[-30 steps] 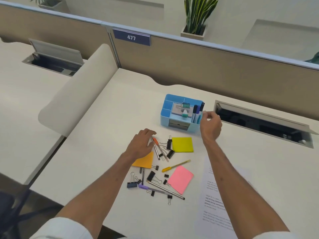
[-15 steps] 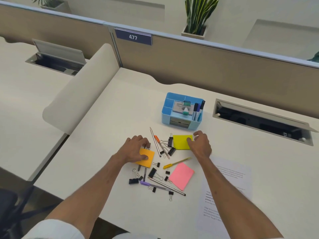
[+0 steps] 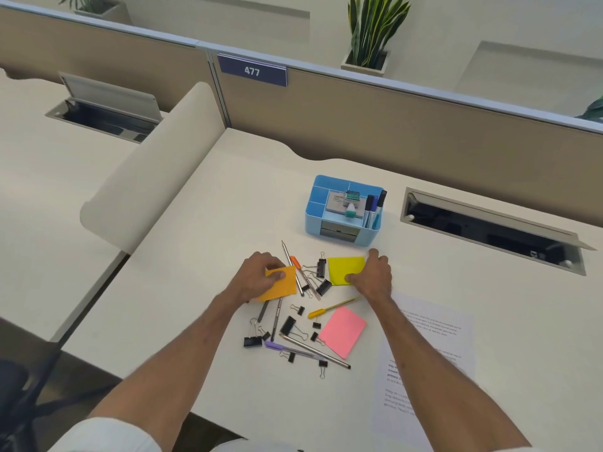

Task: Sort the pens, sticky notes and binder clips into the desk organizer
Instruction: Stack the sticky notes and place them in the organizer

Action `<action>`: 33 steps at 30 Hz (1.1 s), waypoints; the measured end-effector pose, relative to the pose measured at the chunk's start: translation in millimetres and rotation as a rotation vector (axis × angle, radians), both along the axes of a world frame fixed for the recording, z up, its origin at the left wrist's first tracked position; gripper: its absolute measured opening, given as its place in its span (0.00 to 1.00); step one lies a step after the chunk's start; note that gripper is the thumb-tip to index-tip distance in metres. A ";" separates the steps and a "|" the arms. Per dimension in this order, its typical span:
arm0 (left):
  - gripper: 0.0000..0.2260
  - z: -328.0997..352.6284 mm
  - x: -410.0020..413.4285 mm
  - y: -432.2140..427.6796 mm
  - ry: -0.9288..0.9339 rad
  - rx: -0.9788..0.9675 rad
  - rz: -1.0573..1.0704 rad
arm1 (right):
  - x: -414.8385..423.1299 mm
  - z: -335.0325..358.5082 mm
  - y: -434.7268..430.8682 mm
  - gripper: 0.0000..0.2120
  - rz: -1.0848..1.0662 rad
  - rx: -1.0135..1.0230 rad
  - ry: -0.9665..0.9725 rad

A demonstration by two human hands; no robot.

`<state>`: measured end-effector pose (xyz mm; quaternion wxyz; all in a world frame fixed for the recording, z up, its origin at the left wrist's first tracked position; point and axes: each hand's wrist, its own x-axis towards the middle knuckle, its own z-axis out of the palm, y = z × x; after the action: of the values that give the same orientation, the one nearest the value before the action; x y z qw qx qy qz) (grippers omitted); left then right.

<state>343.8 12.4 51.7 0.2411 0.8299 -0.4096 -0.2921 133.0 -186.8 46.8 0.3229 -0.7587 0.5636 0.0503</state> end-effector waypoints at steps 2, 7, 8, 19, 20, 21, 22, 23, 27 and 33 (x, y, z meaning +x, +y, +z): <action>0.10 4.7 -3.1 -7.1 0.056 -0.055 0.037 | -0.7 -0.4 -1.7 0.35 -0.074 0.027 -0.028; 0.07 15.4 -13.9 -27.4 0.153 -0.167 0.021 | -9.4 -1.0 -5.2 0.24 -0.108 0.012 -0.011; 0.07 17.1 -16.5 -31.4 0.157 -0.178 0.007 | -10.7 -0.3 -5.7 0.22 -0.111 0.003 -0.030; 0.12 33.8 -58.8 -72.7 0.164 -0.283 -0.062 | 16.0 61.5 -35.0 0.14 0.086 -0.036 -0.249; 0.12 35.5 -62.0 -75.0 0.190 -0.283 -0.044 | 19.1 63.3 -34.7 0.13 0.133 0.023 -0.280; 0.12 36.5 -64.3 -76.6 0.215 -0.275 -0.030 | 21.0 63.5 -33.3 0.11 0.166 0.079 -0.310; 0.11 36.5 -65.7 -77.9 0.231 -0.262 -0.019 | 21.6 63.0 -31.6 0.10 0.183 0.116 -0.327; 0.11 35.7 -66.7 -78.5 0.241 -0.250 -0.008 | 20.8 62.2 -30.3 0.10 0.186 0.137 -0.334; 0.14 30.9 -70.7 -75.2 0.283 -0.226 0.038 | 7.7 55.7 -27.2 0.10 0.101 0.243 -0.369; 0.12 20.3 -74.4 -68.1 0.274 -0.186 0.046 | -32.6 46.9 -9.1 0.11 0.194 0.066 0.135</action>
<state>269.3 -55.7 72.0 0.3773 0.7654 -0.3791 -0.3578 100.5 -195.9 93.7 0.3027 -0.7935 0.5059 0.1508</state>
